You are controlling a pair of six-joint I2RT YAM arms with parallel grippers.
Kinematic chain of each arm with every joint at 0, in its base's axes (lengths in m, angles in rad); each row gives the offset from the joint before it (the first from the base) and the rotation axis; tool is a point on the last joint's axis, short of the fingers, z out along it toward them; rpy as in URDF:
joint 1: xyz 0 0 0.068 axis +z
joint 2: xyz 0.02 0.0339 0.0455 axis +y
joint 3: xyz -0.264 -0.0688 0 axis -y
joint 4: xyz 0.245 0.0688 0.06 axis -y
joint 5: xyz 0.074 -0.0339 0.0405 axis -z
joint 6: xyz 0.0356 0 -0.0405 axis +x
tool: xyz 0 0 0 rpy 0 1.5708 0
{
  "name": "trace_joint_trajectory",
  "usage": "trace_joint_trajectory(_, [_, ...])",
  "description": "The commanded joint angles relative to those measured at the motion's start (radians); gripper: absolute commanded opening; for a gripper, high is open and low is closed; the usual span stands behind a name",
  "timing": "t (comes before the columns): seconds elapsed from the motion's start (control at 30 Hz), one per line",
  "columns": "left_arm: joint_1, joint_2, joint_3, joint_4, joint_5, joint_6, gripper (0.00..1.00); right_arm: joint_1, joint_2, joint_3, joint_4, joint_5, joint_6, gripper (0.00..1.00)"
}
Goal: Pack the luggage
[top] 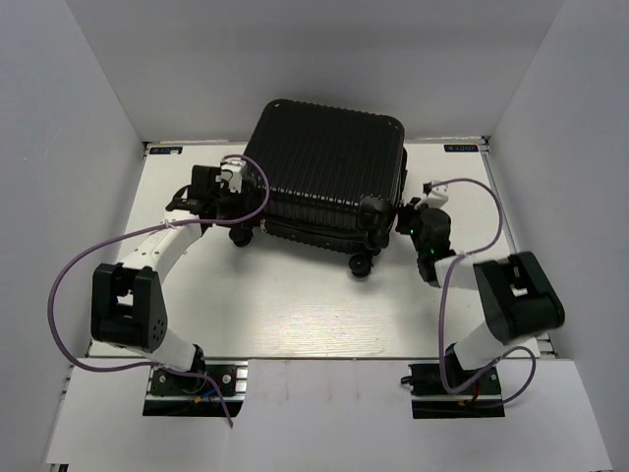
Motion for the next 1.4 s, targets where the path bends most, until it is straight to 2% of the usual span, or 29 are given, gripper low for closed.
trace_joint_trajectory(0.0, [0.152,0.047,0.024,-0.054,-0.169,0.082,0.0,-0.141,0.116,0.135,0.113,0.203,-0.064,0.0])
trace_joint_trajectory(0.1, [0.165,0.09,0.059,-0.051,-0.143,0.117,0.0,-0.166,0.21,0.264,0.177,0.128,-0.133,0.0])
trace_joint_trajectory(0.13, [0.165,0.096,0.068,-0.054,-0.139,0.123,0.0,-0.175,0.222,0.289,0.162,0.005,-0.142,0.0])
trace_joint_trajectory(0.17, [0.165,0.105,0.085,-0.057,-0.129,0.132,0.05,-0.175,0.241,0.318,0.148,-0.033,-0.173,0.0])
trace_joint_trajectory(0.2, [0.165,0.111,0.106,-0.06,-0.102,0.126,0.16,-0.178,0.277,0.385,0.133,-0.119,-0.182,0.0])
trace_joint_trajectory(0.23, [0.165,0.116,0.137,-0.091,-0.097,0.119,0.37,-0.178,0.288,0.399,0.112,-0.204,-0.201,0.0])
trace_joint_trajectory(0.27, [0.163,0.114,0.155,-0.114,-0.096,0.094,0.92,-0.175,0.294,0.405,0.108,-0.281,-0.208,0.0])
trace_joint_trajectory(0.3, [0.16,0.104,0.193,-0.147,-0.086,0.074,1.0,-0.17,0.288,0.41,0.102,-0.309,-0.218,0.0])
trace_joint_trajectory(0.37, [0.143,0.064,0.234,-0.192,-0.054,0.038,1.0,-0.163,0.267,0.404,0.046,-0.401,-0.186,0.0])
trace_joint_trajectory(0.5, [0.068,-0.066,0.287,-0.226,-0.045,0.034,1.0,-0.14,0.216,0.352,0.03,-0.406,-0.181,0.0])
trace_joint_trajectory(0.6, [-0.088,-0.131,0.315,-0.243,-0.059,0.07,1.0,-0.129,0.196,0.34,0.001,-0.419,-0.181,0.0])
trace_joint_trajectory(0.7, [-0.217,-0.128,0.317,-0.223,0.013,0.071,1.0,-0.114,0.19,0.333,-0.022,-0.412,-0.172,0.0])
trace_joint_trajectory(0.77, [-0.34,-0.099,0.318,-0.195,0.099,0.001,1.0,-0.106,0.186,0.33,-0.036,-0.394,-0.164,0.0])
trace_joint_trajectory(0.8, [-0.366,-0.081,0.318,-0.133,0.122,-0.039,1.0,-0.104,0.182,0.324,-0.034,-0.376,-0.164,0.0])
trace_joint_trajectory(0.83, [-0.451,-0.047,0.32,-0.11,0.131,-0.114,1.0,-0.097,0.175,0.32,-0.042,-0.365,-0.169,0.0])
trace_joint_trajectory(0.9, [-0.51,0.001,0.329,-0.071,0.067,-0.159,1.0,-0.094,0.164,0.315,-0.047,-0.35,-0.166,0.0])
trace_joint_trajectory(0.93, [-0.595,0.043,0.367,-0.03,0.043,-0.16,1.0,-0.085,0.166,0.312,-0.051,-0.346,-0.167,0.0])
trace_joint_trajectory(0.97, [-0.627,0.086,0.385,-0.028,-0.084,-0.15,1.0,-0.085,0.158,0.309,-0.053,-0.337,-0.167,0.0])
trace_joint_trajectory(1.03, [-0.721,0.143,0.465,-0.081,-0.182,-0.121,1.0,-0.08,0.147,0.303,-0.057,-0.308,-0.159,0.0])
trace_joint_trajectory(1.07, [-0.737,0.223,0.52,-0.114,-0.311,-0.11,1.0,-0.08,0.146,0.3,-0.057,-0.299,-0.156,0.0])
trace_joint_trajectory(1.13, [-0.776,0.272,0.597,-0.143,-0.376,-0.102,1.0,-0.075,0.141,0.292,-0.059,-0.281,-0.144,0.0])
trace_joint_trajectory(1.17, [-0.796,0.347,0.676,-0.163,-0.469,-0.105,1.0,-0.074,0.135,0.289,-0.059,-0.273,-0.139,0.0])
trace_joint_trajectory(1.27, [-0.82,0.445,0.77,-0.192,-0.548,-0.136,1.0,-0.072,0.121,0.28,-0.063,-0.265,-0.135,0.0])
trace_joint_trajectory(1.37, [-0.816,0.46,0.751,-0.156,-0.547,-0.193,1.0,-0.071,0.112,0.275,-0.071,-0.261,-0.136,0.0])
